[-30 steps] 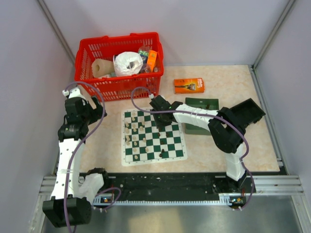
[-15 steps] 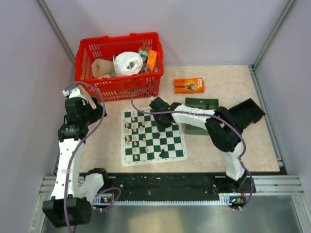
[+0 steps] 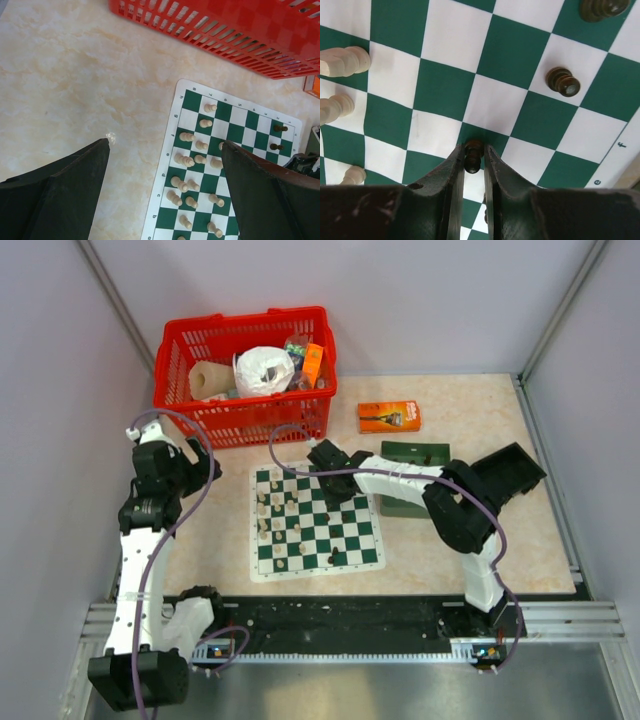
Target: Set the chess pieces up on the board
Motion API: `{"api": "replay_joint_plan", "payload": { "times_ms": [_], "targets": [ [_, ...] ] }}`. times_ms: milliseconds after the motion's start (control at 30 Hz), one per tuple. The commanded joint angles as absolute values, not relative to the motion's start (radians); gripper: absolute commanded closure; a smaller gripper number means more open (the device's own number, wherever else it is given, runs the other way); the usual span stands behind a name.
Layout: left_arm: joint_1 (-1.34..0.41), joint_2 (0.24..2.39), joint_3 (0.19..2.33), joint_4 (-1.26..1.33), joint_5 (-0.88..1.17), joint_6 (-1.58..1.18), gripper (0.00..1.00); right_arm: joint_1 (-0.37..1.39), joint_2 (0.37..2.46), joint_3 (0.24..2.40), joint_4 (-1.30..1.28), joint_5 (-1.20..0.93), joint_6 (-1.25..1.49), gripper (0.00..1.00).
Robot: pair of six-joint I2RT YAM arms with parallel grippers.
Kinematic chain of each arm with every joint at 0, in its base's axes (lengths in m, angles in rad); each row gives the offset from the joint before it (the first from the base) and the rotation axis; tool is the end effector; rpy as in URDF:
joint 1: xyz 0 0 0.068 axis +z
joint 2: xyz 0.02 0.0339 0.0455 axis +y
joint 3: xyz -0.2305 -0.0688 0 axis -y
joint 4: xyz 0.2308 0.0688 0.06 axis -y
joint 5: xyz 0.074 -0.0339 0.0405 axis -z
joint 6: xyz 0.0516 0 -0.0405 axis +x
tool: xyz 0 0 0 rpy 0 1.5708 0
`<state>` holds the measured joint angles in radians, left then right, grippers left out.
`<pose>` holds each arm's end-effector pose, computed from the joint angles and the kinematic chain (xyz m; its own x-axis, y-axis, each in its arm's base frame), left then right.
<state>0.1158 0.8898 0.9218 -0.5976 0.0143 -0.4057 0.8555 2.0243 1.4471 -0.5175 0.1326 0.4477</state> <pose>0.2084 0.0235 0.2926 -0.4483 -0.4494 -0.7727 -0.3052 0.8894 -0.3402 0.2704 0.3009 0.1338 -0.8322 -0.3036 -0.4640 -0.3864 0.9177 0.0925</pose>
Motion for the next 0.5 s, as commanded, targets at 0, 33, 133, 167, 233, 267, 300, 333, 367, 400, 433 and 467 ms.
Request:
{"api": "replay_joint_plan", "payload": {
  "times_ms": [0,33,133,167,233,267,300,333,367,400,433,467],
  "targets": [
    [0.115,0.873,0.908,-0.538,0.057,-0.459,0.01,0.848,1.941,1.468,-0.506,0.198,0.423,0.81],
    [0.117,0.873,0.905,-0.535,0.061,-0.466,0.01,0.839,1.936,1.463,-0.503,0.201,0.423,0.82],
    [0.117,0.871,0.894,-0.526,0.072,-0.477,0.01,0.813,1.921,1.448,-0.494,0.198,0.417,0.81],
    [0.117,0.871,0.893,-0.526,0.072,-0.479,0.01,0.807,1.919,1.44,-0.491,0.202,0.414,0.82],
    [0.117,0.87,0.888,-0.525,0.072,-0.479,0.01,0.793,1.919,1.436,-0.488,0.207,0.411,0.82],
    [0.117,0.87,0.89,-0.526,0.072,-0.479,0.01,0.785,1.919,1.434,-0.488,0.212,0.413,0.82],
    [0.117,0.868,0.888,-0.526,0.071,-0.479,0.01,0.775,1.917,1.431,-0.489,0.216,0.413,0.81],
    [0.117,0.867,0.888,-0.526,0.071,-0.479,0.01,0.766,1.916,1.425,-0.488,0.215,0.414,0.82],
    [0.117,0.868,0.888,-0.526,0.071,-0.479,0.01,0.756,1.916,1.421,-0.486,0.21,0.417,0.82],
    [0.117,0.867,0.888,-0.526,0.071,-0.48,0.01,0.746,1.917,1.417,-0.485,0.204,0.42,0.82],
    [0.117,0.867,0.885,-0.525,0.071,-0.48,0.01,0.742,1.921,1.414,-0.483,0.199,0.417,0.82],
    [0.118,0.865,0.884,-0.523,0.071,-0.48,0.01,0.738,1.919,1.414,-0.479,0.201,0.413,0.81]
  ]
}}
